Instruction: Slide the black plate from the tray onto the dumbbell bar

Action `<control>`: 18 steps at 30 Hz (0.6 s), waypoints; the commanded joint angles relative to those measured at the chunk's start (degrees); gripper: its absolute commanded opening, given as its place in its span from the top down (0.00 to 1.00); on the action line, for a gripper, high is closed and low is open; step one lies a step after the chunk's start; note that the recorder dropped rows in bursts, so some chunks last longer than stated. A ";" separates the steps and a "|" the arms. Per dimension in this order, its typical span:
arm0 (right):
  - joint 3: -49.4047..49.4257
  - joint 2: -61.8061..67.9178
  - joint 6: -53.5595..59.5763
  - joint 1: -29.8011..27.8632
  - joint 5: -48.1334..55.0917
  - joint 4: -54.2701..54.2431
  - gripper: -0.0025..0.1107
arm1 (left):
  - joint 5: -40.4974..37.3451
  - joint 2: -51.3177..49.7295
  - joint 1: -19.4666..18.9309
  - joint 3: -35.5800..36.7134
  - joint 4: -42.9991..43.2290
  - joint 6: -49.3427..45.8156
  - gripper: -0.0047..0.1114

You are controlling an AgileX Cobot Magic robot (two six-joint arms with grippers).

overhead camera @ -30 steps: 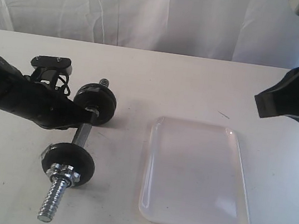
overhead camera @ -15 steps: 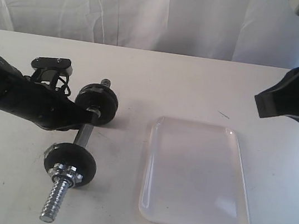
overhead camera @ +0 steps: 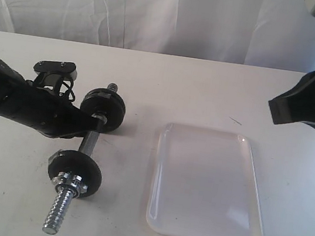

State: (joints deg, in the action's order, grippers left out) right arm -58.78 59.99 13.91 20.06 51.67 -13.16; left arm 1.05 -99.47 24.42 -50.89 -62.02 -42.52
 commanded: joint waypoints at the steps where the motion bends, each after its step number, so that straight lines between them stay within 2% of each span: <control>1: 0.20 -0.35 -0.24 -0.31 -0.40 0.15 0.95 | -0.72 0.10 0.04 -0.17 -0.92 0.32 0.96; 12: 0.20 -0.35 -0.24 -0.31 -0.40 0.37 0.95 | -0.73 0.21 0.04 -0.17 -0.92 0.32 0.96; 18: 0.20 -0.35 -0.24 -0.31 -0.40 0.37 0.95 | 0.63 3.88 0.04 -0.40 -0.92 0.09 0.96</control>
State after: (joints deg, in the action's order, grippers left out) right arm -58.78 59.99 13.91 20.06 51.67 -13.16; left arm 1.73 -97.22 24.42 -50.89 -62.02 -42.43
